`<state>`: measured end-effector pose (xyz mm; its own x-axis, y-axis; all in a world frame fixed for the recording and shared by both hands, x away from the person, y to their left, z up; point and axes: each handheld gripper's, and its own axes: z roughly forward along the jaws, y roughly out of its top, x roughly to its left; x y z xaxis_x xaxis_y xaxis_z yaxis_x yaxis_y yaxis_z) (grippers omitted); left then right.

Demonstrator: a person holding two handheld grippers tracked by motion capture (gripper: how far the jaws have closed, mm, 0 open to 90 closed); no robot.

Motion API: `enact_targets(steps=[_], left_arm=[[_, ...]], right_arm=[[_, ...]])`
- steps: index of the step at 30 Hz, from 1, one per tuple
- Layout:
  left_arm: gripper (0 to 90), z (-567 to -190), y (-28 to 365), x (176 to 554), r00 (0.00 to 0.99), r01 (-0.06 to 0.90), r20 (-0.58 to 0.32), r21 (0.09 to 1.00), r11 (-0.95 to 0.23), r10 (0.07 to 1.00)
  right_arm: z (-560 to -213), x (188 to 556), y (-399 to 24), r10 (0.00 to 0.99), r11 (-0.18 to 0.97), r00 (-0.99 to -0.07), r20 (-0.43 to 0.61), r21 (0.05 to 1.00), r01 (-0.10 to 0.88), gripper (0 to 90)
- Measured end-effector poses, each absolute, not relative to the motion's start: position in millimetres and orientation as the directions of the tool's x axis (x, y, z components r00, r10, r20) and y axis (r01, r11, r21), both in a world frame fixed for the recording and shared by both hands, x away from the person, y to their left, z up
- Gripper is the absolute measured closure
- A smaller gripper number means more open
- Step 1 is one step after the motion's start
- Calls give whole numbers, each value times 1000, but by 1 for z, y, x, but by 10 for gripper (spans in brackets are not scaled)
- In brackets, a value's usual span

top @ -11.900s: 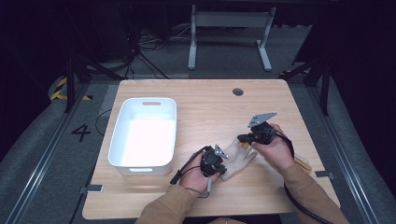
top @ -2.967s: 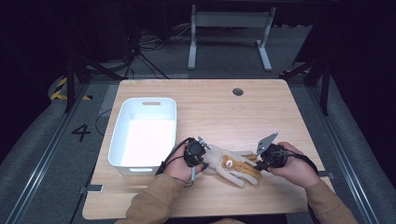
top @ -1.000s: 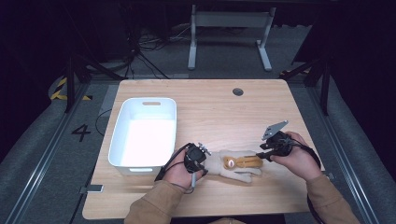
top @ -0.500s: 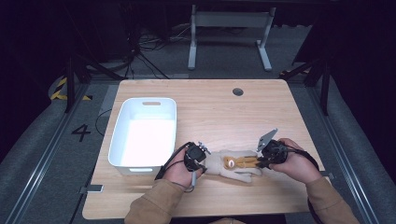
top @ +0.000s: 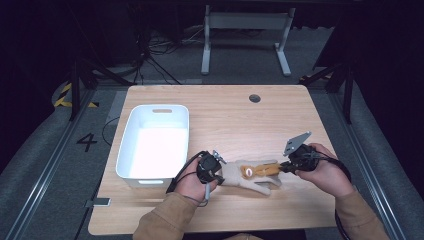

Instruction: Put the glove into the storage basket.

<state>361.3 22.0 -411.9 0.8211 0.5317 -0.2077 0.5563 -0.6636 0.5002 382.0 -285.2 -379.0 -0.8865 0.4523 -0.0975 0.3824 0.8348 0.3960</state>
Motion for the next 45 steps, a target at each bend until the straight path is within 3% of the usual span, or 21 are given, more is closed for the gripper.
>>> enact_targets(steps=[10,15,31,34,36,38,40,45], left_arm=[[900,-403,22,358,832,537,-222,551,-638,508],[900,-407,24,362,820,541,-178,552,-634,544],[900,-426,21,369,816,560,-184,486,-670,548],[900,-426,22,369,815,562,-185,485,-670,550],[897,-426,23,369,811,566,-182,486,-667,556],[892,-425,24,369,810,566,-173,483,-668,561],[874,-423,25,369,806,566,-157,488,-665,571],[682,-413,26,367,803,554,-122,514,-655,584]], right_arm=[[-357,378,-296,519,781,-845,-128,473,408,848],[-357,380,-296,535,763,-834,-138,503,406,848],[-394,395,-291,524,790,-849,-74,416,451,837],[-402,398,-291,511,807,-858,-56,376,456,801],[-406,399,-292,509,812,-860,-38,354,465,707],[-405,399,-294,525,800,-849,-54,371,472,713],[-401,399,-297,544,786,-837,-59,387,483,729],[-393,397,-305,567,763,-821,-69,418,492,753]])
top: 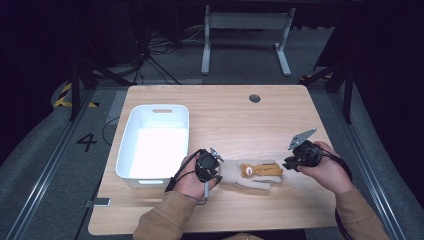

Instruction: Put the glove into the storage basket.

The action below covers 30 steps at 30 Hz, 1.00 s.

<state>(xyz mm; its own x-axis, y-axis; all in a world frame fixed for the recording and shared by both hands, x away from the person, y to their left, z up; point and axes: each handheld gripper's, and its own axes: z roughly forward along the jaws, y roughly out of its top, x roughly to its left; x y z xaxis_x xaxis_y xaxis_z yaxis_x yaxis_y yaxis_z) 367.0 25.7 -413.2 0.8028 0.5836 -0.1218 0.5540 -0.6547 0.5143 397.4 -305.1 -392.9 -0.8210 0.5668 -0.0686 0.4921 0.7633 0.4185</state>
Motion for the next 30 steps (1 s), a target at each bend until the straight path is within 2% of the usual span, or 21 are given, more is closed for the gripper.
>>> enact_targets(steps=[3,7,10,12,17,22,30], left_arm=[[578,-406,24,366,810,533,-109,545,-647,576],[414,-400,17,367,837,477,-74,585,-655,543],[335,-397,12,370,859,419,-28,613,-670,511],[326,-396,7,373,869,407,-25,607,-682,495],[281,-398,0,381,899,357,-12,598,-717,438],[195,-408,-15,388,926,293,31,566,-771,376],[182,-415,-29,392,943,246,54,556,-794,329]], right_arm=[[-391,398,-311,582,748,-811,-67,435,501,725],[-390,398,-320,611,716,-789,-59,467,520,598],[-387,398,-324,631,693,-774,-58,490,528,525],[-386,399,-328,638,680,-768,-55,509,528,476],[-388,401,-335,651,663,-758,-52,526,533,438],[-389,401,-339,654,650,-756,-27,532,543,444],[-389,402,-340,655,643,-755,-22,542,542,442]])
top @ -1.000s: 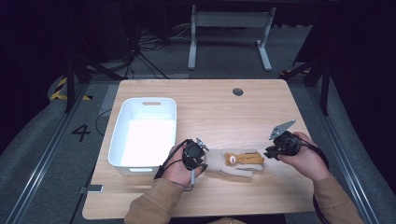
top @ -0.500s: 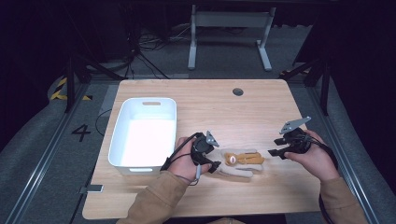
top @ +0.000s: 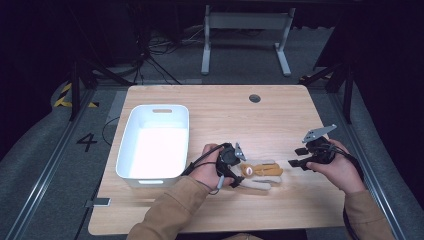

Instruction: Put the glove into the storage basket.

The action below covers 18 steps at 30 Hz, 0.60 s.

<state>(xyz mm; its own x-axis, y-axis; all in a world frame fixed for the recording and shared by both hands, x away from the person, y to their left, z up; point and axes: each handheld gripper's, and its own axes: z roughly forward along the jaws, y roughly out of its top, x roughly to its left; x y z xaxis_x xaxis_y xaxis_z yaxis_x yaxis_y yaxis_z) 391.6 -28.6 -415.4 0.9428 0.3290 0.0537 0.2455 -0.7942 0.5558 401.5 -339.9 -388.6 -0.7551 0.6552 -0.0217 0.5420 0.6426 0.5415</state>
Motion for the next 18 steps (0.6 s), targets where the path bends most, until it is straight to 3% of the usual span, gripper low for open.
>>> enact_targets(steps=[18], left_arm=[[153,-428,-40,393,967,175,72,507,-844,244]], right_arm=[[-395,402,-332,629,663,-777,-17,534,525,430]])
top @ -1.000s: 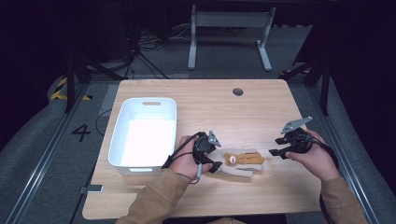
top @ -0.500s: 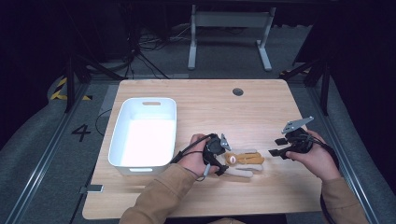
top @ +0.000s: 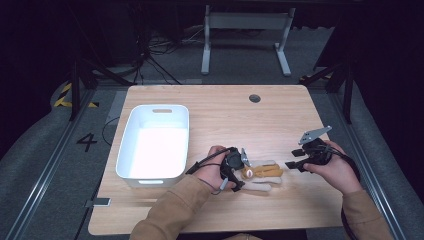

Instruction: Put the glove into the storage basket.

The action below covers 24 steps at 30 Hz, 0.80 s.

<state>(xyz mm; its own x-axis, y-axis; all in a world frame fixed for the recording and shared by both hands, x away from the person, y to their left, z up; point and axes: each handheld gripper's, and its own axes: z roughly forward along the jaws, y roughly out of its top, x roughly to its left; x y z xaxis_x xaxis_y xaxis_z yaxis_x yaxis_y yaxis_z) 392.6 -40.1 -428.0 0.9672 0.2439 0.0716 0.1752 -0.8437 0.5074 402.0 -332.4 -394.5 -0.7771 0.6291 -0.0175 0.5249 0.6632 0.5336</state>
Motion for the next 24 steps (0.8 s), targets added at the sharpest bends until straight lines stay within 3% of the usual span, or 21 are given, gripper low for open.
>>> enact_targets(steps=[8,18,21,24], left_arm=[[148,-431,-42,389,971,141,104,473,-870,214],[79,-446,-48,395,975,138,104,422,-896,199],[38,-448,-50,396,978,148,70,424,-894,195],[54,-448,-51,397,978,158,54,428,-890,200]], right_arm=[[-396,401,-328,616,673,-788,-16,531,515,417],[-394,400,-327,604,675,-797,-13,540,503,413],[-395,400,-327,606,674,-795,-13,540,505,412],[-395,400,-326,607,674,-795,-12,538,506,411]])
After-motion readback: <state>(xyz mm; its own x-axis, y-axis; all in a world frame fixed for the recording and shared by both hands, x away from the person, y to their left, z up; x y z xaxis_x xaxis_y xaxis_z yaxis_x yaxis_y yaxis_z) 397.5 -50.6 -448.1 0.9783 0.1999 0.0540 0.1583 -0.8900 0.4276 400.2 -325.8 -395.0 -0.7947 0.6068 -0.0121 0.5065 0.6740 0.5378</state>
